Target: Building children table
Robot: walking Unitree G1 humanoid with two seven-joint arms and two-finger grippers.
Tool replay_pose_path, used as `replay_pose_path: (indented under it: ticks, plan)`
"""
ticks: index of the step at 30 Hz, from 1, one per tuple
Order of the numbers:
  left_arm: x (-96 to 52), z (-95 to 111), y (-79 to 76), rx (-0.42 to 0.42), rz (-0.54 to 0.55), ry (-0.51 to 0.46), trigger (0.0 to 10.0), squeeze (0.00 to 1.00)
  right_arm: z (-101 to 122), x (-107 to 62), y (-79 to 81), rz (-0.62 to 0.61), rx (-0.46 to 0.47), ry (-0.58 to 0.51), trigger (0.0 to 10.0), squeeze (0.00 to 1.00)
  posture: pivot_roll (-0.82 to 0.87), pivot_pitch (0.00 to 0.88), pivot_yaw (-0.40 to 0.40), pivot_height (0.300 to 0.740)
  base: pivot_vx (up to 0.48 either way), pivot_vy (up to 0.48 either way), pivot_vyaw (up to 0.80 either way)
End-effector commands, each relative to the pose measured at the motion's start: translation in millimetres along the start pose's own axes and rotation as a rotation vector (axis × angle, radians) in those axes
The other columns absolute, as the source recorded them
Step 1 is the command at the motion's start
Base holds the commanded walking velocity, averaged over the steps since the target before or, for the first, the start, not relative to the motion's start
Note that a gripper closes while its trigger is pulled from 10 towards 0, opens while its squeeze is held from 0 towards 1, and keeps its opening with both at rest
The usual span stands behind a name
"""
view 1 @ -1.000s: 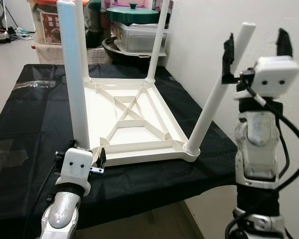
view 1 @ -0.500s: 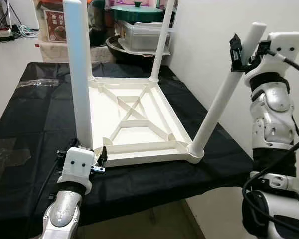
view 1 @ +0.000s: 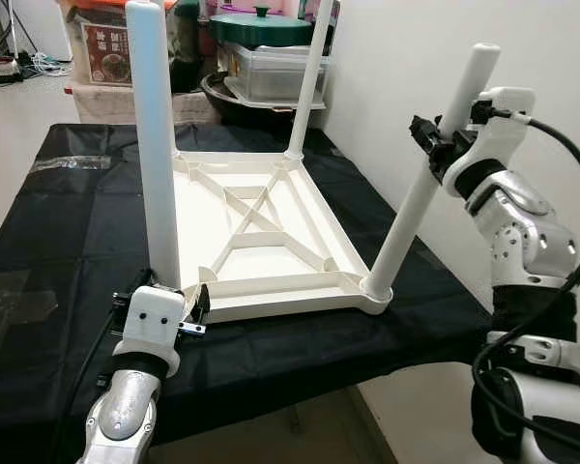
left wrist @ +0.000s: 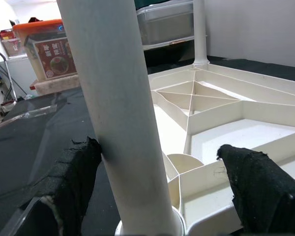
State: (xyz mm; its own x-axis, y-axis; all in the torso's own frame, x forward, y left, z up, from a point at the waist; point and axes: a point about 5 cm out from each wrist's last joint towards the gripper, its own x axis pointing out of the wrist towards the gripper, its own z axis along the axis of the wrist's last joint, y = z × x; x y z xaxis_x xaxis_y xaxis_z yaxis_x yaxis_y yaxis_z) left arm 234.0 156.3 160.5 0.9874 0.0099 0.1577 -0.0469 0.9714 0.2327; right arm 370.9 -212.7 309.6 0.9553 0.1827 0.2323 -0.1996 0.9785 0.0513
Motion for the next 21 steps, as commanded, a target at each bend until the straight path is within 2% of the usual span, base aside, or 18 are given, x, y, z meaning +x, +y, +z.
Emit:
replay_pose_path:
  ticks: [1, 5, 6, 8, 9, 11, 12, 13, 14, 15, 17, 18, 20, 21]
  plan:
    - [-1.1, -5.2, -3.6, 0.006, -0.010, 0.021, 10.0, 0.00, 0.5, 3.5, 0.2, 0.023, -0.021, 0.039, 0.0, 0.00, 0.11, 0.000, -0.160, 0.740, 0.000, 0.000, 0.00]
    - [-1.4, -5.6, -3.3, 0.006, -0.008, 0.022, 10.0, 0.00, 3.1, 5.4, -1.1, 0.015, -0.015, 0.038, 0.0, 0.00, 0.11, 0.000, -0.160, 0.740, 0.000, 0.000, 0.00]
    - [-1.9, -5.9, -2.7, 0.006, -0.006, 0.023, 10.0, 0.00, 3.9, 8.4, -3.5, -0.013, 0.066, 0.047, 0.0, 0.00, 0.11, 0.000, -0.163, 0.740, 0.000, 0.000, 0.00]
    - [-2.5, -6.2, -2.5, 0.005, -0.005, 0.025, 10.0, 0.00, -6.9, 15.2, -16.4, -0.160, 0.370, 0.086, 0.0, 0.00, 0.11, 0.000, -0.169, 0.740, 0.000, 0.000, 0.00]
    - [-2.5, -6.2, -2.5, 0.005, -0.005, 0.025, 10.0, 0.00, -6.9, 15.2, -16.4, -0.160, 0.370, 0.086, 0.0, 0.00, 0.11, 0.000, -0.169, 0.740, 0.000, 0.000, 0.00]
    - [-2.7, -6.2, -2.2, 0.003, -0.004, 0.026, 10.0, 0.00, -30.7, 16.2, -26.3, -0.309, 0.642, 0.134, 0.0, 0.00, 0.11, 0.000, -0.171, 0.740, 0.000, 0.000, 0.00]
    - [-2.7, -6.2, -2.2, 0.003, -0.004, 0.026, 10.0, 0.00, -30.7, 16.2, -26.3, -0.309, 0.642, 0.134, 0.0, 0.00, 0.11, 0.000, -0.171, 0.740, 0.000, 0.000, 0.00]
    - [-2.8, -6.0, -1.6, 0.002, -0.003, 0.025, 10.0, 0.00, -48.1, 14.6, -27.9, -0.382, 0.760, 0.154, 0.0, 0.00, 0.11, 0.000, -0.164, 0.740, 0.000, 0.000, 0.00]
    - [-2.8, -6.0, -1.6, 0.002, -0.003, 0.025, 10.0, 0.00, -48.1, 14.6, -27.9, -0.382, 0.760, 0.154, 0.0, 0.00, 0.11, 0.000, -0.164, 0.740, 0.000, 0.000, 0.00]
    - [-2.8, -5.5, -1.7, 0.002, -0.003, 0.023, 10.0, 0.00, -69.8, 12.6, -23.6, -0.444, 0.855, 0.192, 0.0, 0.00, 0.12, 0.000, -0.164, 0.740, 0.000, 0.000, 0.00]
    - [-2.8, -5.5, -1.7, 0.002, -0.003, 0.023, 10.0, 0.00, -69.8, 12.6, -23.6, -0.444, 0.855, 0.192, 0.0, 0.00, 0.12, 0.000, -0.164, 0.740, 0.000, 0.000, 0.00]
    - [-2.7, -4.3, -2.4, 0.000, -0.002, 0.018, 10.0, 0.00, -94.0, 10.4, -12.2, -0.474, 0.917, 0.260, 0.0, 0.00, 0.12, 0.000, -0.170, 0.740, 0.000, 0.000, 0.00]
    - [-2.7, -4.3, -2.4, 0.000, -0.002, 0.018, 10.0, 0.00, -94.0, 10.4, -12.2, -0.474, 0.917, 0.260, 0.0, 0.00, 0.12, 0.000, -0.170, 0.740, 0.000, 0.000, 0.00]
    - [-2.6, -2.6, -2.8, -0.002, 0.000, 0.009, 10.0, 0.00, -120.4, 7.0, 6.4, -0.471, 0.941, 0.363, 0.0, 0.00, 0.12, 0.000, -0.178, 0.740, 0.000, 0.000, 0.00]
